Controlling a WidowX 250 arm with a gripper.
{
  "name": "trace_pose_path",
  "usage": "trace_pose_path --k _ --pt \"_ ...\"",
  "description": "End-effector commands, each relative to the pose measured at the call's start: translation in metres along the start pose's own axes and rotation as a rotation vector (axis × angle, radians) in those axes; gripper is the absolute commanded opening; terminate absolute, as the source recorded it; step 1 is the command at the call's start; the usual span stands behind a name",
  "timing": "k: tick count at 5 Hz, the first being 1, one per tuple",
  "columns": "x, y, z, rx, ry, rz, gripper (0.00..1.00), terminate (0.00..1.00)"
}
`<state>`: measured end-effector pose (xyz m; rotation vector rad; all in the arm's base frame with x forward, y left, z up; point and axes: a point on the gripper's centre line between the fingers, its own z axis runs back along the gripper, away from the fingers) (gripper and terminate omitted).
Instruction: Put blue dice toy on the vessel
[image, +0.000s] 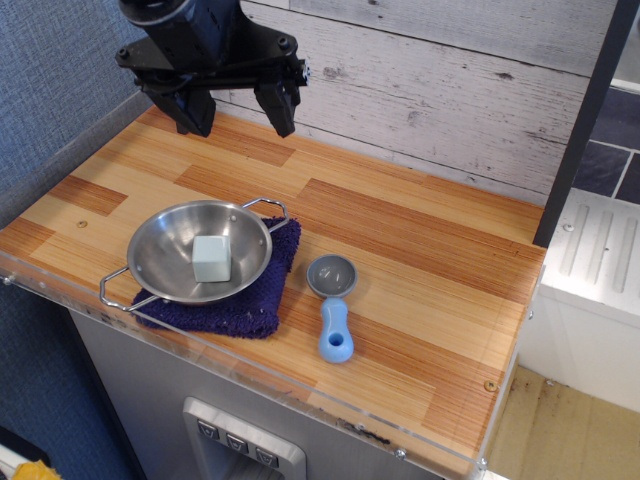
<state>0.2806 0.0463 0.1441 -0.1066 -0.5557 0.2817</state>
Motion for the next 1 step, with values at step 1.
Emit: trace_pose_path --k 1 --pt "0.0055 -0.0024 0.0131 -0.004 -0.038 -0.008 1.00 1.00"
